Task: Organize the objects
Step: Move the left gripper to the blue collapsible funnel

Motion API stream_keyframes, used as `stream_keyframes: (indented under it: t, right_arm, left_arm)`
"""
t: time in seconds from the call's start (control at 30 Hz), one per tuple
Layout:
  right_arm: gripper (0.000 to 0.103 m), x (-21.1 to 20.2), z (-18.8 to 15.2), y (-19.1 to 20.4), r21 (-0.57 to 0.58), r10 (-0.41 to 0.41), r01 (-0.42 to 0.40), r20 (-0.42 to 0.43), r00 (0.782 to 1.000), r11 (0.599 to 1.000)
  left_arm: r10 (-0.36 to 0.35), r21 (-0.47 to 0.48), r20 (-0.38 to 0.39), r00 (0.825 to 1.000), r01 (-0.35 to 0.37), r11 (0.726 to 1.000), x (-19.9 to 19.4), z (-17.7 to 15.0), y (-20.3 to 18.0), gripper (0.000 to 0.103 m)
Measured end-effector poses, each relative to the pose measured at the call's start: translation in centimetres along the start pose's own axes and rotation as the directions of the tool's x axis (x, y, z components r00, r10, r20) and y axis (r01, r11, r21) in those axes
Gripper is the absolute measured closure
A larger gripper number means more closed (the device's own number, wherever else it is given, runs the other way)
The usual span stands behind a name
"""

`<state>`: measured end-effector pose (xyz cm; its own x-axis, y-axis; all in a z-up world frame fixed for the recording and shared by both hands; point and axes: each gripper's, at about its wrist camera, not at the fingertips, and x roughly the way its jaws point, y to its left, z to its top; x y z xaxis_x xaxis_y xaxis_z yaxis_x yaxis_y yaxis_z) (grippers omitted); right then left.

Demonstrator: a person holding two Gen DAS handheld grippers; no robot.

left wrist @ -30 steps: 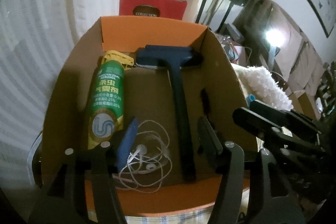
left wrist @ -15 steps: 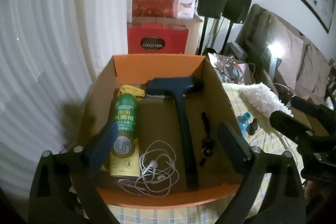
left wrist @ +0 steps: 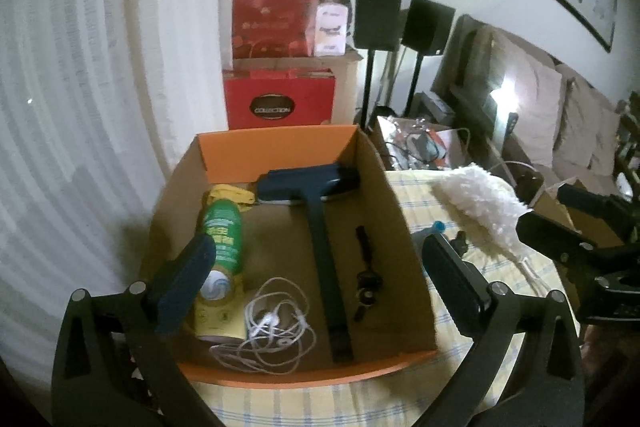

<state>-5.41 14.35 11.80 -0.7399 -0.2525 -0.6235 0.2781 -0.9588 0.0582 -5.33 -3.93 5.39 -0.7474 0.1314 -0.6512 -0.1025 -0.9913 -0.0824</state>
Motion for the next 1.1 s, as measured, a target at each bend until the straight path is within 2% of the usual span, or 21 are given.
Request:
stream_keyframes:
  t: [0.63, 1.1]
  right_arm:
    - [0.001, -2.7, -1.6, -6.1, 0.050, -0.077, 0.077, 0.004, 0.997, 0.996]
    - [0.001, -2.9, -3.0, -10.7, 0.106, -0.123, 0.124, -0.017, 0.992, 0.987]
  left_arm:
    - [-0.075, 0.033, 0.006, 0.997, 0.075, 0.997, 0.2, 0.1, -5.5, 0.000]
    - [-0.148, 0.081, -0.064, 0.987, 0.153, 0.985, 3.0, 0.2, -9.3, 0.000]
